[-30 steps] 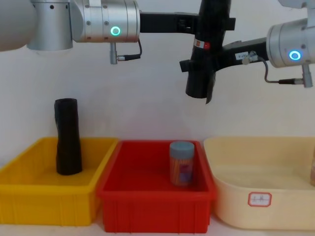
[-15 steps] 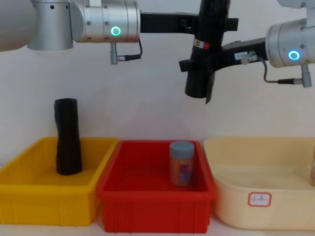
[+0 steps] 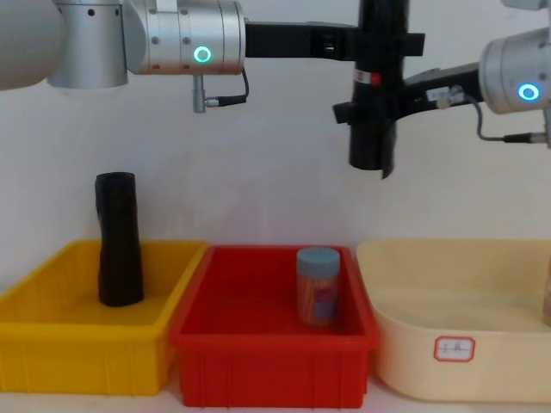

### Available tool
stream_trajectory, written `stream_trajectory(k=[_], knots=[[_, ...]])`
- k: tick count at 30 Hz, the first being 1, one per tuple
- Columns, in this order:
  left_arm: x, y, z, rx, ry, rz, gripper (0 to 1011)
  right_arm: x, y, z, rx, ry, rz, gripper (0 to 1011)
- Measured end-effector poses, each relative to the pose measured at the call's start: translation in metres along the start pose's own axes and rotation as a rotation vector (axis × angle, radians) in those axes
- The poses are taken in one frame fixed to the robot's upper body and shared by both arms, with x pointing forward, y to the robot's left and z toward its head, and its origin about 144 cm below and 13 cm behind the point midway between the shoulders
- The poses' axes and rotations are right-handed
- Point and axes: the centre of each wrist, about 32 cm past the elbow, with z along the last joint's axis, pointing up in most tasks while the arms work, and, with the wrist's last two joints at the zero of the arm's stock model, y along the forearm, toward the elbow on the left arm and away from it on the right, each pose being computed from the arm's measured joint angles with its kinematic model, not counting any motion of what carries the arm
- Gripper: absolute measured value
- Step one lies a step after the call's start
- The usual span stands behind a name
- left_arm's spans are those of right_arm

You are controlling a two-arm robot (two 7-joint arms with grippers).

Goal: Pick up the garbage bag with the one hand and transfer it to the other hand.

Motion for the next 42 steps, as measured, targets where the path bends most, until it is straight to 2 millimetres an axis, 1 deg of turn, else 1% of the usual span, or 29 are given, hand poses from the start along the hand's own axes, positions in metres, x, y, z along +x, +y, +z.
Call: stream_trajectory(k=[1,2,9,21,23,25,26,29,31,32,33,36,38,42], knots=[[0.0,0.0,0.0,0.0,0.0,0.0,997,0.001,-0.002,0.0,-0.007,0.003,-0.015,570],[0.0,0.0,0.0,0.0,0.0,0.0,1001,0.001,-0.003,0.0,-0.011,0.005,-0.023,570],[0.0,0.0,0.0,0.0,0.0,0.001,1001,0.005,-0.013,0.0,-0.037,0.023,-0.093,570],[0.0,0.0,0.0,0.0,0.0,0.001,1001,0.016,-0.038,-0.003,-0.1,0.082,-0.253,570],[0.0,0.0,0.0,0.0,0.0,0.001,1001,0.019,-0.044,-0.003,-0.111,0.094,-0.287,623],[0.0,0.0,0.0,0.0,0.0,0.001,1001,0.021,-0.047,-0.004,-0.119,0.102,-0.307,655],[0.0,0.0,0.0,0.0,0.0,0.001,1001,0.023,-0.051,-0.004,-0.127,0.112,-0.329,716],[0.0,0.0,0.0,0.0,0.0,0.002,1001,0.026,-0.057,-0.005,-0.14,0.124,-0.359,784],[0.0,0.0,0.0,0.0,0.0,0.002,1001,0.03,-0.064,-0.005,-0.154,0.139,-0.395,859],[0.0,0.0,0.0,0.0,0.0,0.002,1002,0.031,-0.065,-0.005,-0.158,0.143,-0.403,875],[0.0,0.0,0.0,0.0,0.0,0.002,1001,0.032,-0.067,-0.005,-0.161,0.146,-0.41,923],[0.0,0.0,0.0,0.0,0.0,0.002,1001,0.034,-0.07,-0.006,-0.171,0.155,-0.428,949],[0.0,0.0,0.0,0.0,0.0,0.002,1001,0.036,-0.075,-0.006,-0.179,0.164,-0.449,1002],[0.0,0.0,0.0,0.0,0.0,0.002,1001,0.038,-0.079,-0.006,-0.188,0.173,-0.47,1002]])
